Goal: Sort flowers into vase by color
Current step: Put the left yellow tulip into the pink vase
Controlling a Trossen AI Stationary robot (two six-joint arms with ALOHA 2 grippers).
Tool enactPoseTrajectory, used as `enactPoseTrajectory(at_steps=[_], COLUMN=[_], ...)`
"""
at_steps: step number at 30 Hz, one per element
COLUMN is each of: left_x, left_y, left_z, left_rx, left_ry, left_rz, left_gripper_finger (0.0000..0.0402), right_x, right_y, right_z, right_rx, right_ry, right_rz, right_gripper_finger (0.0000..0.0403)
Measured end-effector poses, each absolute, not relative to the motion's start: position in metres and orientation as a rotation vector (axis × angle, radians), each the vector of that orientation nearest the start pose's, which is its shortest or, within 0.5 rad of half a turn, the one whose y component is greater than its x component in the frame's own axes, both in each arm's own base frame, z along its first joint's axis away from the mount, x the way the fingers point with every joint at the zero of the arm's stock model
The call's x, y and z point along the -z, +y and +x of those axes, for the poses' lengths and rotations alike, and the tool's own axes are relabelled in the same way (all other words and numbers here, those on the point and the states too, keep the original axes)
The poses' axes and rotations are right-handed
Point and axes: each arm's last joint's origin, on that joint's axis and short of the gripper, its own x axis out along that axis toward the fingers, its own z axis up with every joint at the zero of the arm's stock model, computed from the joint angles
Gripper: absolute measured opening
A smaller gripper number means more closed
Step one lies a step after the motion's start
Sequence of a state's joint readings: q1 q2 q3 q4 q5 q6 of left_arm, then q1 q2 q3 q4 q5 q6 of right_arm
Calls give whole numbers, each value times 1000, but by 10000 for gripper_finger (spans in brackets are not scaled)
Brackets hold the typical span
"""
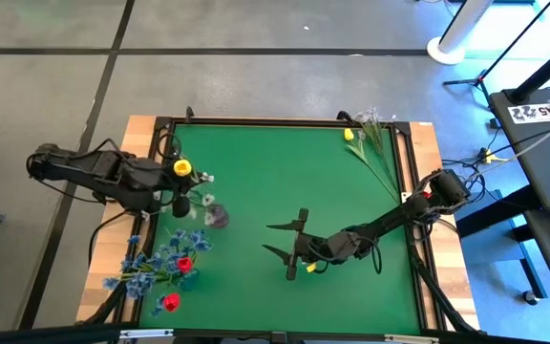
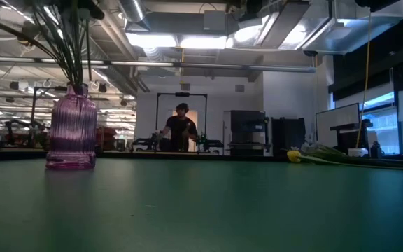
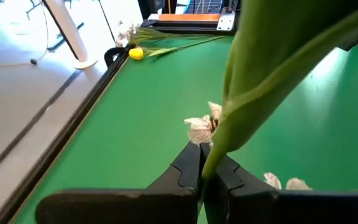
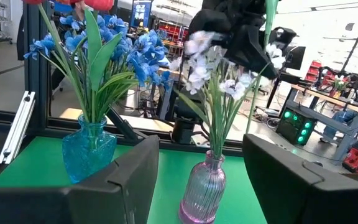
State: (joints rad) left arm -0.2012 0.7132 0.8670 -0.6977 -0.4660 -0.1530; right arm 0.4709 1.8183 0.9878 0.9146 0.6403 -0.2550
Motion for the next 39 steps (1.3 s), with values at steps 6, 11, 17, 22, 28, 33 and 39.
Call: enactPoseTrajectory(at_steps=[6, 11, 17, 22, 28, 33, 39], left_x=[-364, -380, -390, -420, -400, -379, -348], left_y=[-6, 3, -9, -21, -37, -51, -62], left_z=[121, 109, 111, 112, 120, 134, 151], left_rx=[-377, -397, -44, 220, 387, 365, 250], left_ry=[432, 434, 326, 56, 277, 380, 502], left_rz=[152, 100, -54, -75, -119, -96, -21], left_gripper_finger=[0, 0, 0, 0, 0, 0, 0], right_x=[-227, -227, -226, -227, -226, -225, -225], right_y=[159, 159, 159, 158, 158, 158, 158], right_z=[351, 351, 351, 351, 351, 351, 351], right_rx=[177, 177, 177, 200, 207, 205, 205], right_ry=[-50, -49, -44, -46, -41, -30, -27], right_rz=[-210, -210, -213, -209, -193, -194, -195], right_gripper_finger=[232, 232, 232, 232, 232, 232, 232])
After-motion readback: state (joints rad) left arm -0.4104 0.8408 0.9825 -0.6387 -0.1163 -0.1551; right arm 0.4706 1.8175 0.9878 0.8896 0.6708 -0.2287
